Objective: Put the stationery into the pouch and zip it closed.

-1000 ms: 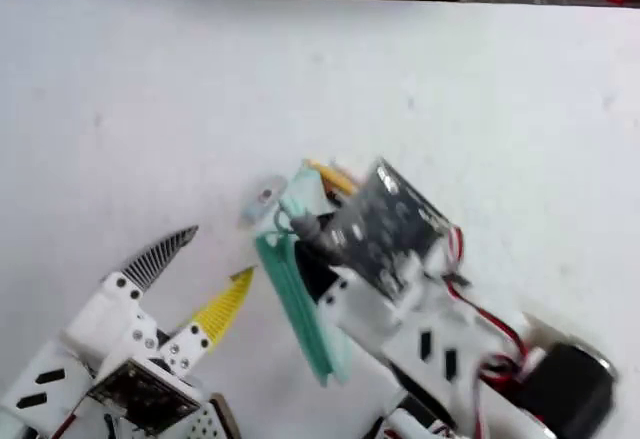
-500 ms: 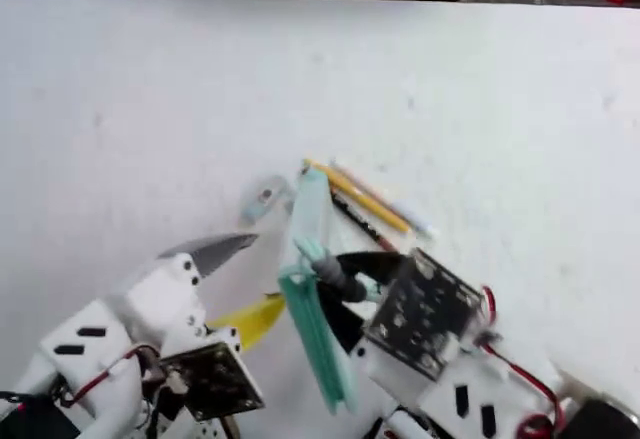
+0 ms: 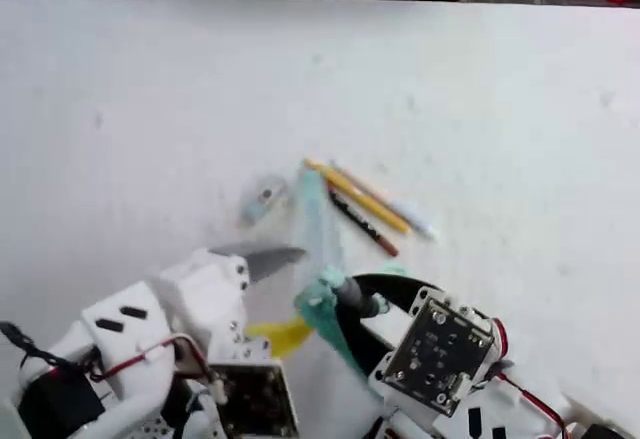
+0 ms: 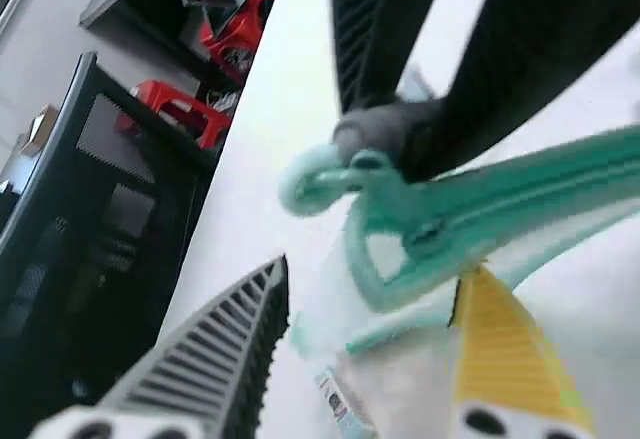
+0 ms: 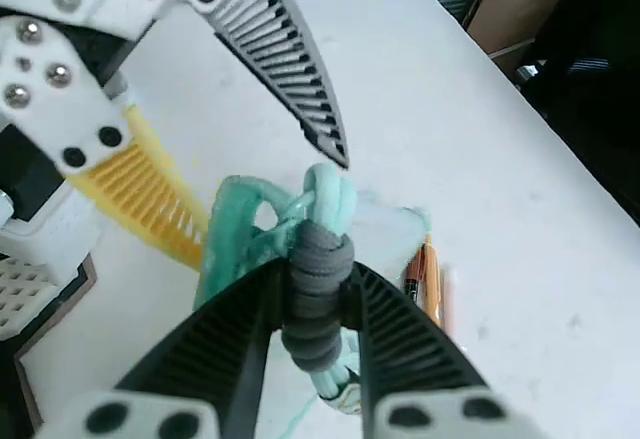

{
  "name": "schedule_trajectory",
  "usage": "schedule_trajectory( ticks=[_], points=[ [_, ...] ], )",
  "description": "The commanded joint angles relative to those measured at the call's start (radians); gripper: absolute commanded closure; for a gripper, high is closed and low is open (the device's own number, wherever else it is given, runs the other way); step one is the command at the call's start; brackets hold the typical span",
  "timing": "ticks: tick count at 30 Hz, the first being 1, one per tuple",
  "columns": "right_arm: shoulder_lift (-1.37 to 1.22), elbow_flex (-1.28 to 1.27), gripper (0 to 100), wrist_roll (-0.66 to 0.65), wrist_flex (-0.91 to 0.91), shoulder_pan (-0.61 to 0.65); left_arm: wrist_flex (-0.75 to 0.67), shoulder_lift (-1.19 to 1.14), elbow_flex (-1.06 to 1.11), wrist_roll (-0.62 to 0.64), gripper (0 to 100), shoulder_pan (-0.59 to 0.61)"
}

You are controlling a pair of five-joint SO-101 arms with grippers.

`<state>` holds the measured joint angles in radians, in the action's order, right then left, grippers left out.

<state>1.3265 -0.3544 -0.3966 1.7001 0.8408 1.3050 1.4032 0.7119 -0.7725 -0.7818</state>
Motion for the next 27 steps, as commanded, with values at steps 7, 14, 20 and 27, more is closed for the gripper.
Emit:
schedule_trajectory(
  ticks=[7,14,20,27],
  points=[
    [0.007,-0.006,98.1,-0.023,0.019,0.012,-0.287,-0.041,0.164,0.068,72,-0.154],
    [0.007,-0.002,98.1,-0.121,0.018,0.005,-0.345,-0.035,0.21,0.203,72,-0.048],
    [-0.002,-0.005,98.1,-0.12,-0.094,-0.076,-0.341,-0.033,0.199,0.313,72,0.015],
    [-0.07,-0.009,98.1,-0.12,-0.219,-0.269,-0.348,-0.033,0.195,0.463,73,0.154]
  ],
)
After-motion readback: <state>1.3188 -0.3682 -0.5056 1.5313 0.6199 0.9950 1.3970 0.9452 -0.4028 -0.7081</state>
